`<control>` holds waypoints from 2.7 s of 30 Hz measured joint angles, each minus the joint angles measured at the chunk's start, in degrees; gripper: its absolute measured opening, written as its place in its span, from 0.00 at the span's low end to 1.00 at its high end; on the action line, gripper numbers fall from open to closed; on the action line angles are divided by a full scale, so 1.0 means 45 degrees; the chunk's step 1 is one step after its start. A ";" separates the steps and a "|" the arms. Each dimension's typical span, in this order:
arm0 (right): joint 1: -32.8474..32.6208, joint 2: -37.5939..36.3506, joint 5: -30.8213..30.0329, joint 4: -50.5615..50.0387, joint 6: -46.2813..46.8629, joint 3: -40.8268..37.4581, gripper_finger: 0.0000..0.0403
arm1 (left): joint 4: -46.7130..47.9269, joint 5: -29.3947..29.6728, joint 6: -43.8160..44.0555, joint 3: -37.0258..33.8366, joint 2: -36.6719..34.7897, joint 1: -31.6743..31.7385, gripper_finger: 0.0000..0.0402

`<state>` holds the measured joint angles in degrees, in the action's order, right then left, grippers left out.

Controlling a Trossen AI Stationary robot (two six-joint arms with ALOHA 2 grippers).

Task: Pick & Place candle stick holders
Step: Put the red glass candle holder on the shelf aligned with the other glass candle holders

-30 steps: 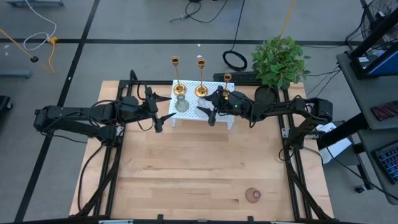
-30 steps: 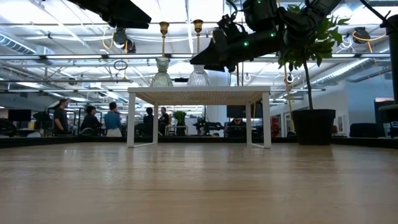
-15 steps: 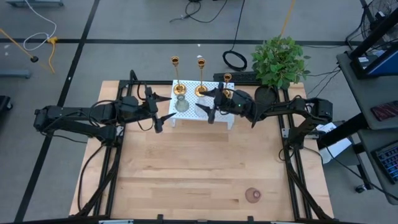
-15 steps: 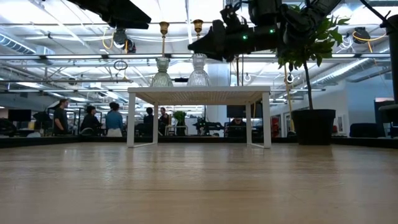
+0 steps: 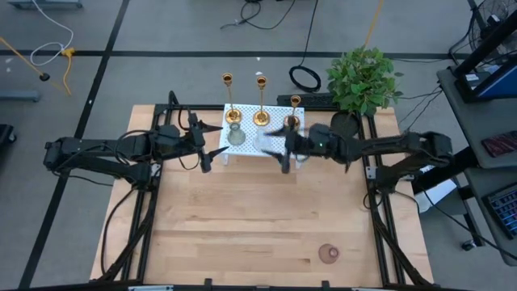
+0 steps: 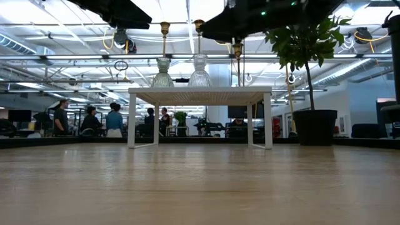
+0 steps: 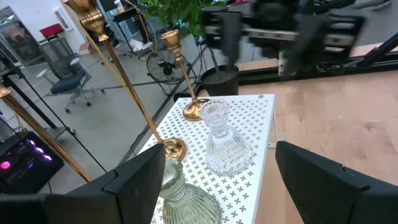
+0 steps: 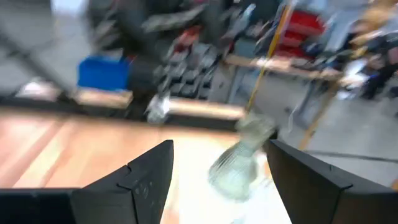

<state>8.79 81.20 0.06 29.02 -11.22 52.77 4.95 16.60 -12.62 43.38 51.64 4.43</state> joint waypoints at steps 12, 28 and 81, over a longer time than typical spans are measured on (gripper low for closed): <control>-0.2772 -0.3820 0.1007 -0.7073 -0.1313 -0.0562 0.63 | -0.0024 -0.0002 0.0479 0.0000 0.0000 0.0000 0.78; -0.4682 -0.7508 0.5068 -0.3664 0.1521 -0.6253 0.63 | -0.0040 -0.0005 0.1089 0.0000 0.0000 0.0000 0.78; -1.0324 0.1299 0.5048 0.7290 0.1721 -0.8099 0.63 | -0.0442 -0.0005 0.2359 0.0000 -0.0005 0.0000 0.78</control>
<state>-37.67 87.04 22.77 61.83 -3.47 16.33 2.96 16.58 -2.00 43.38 51.62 4.42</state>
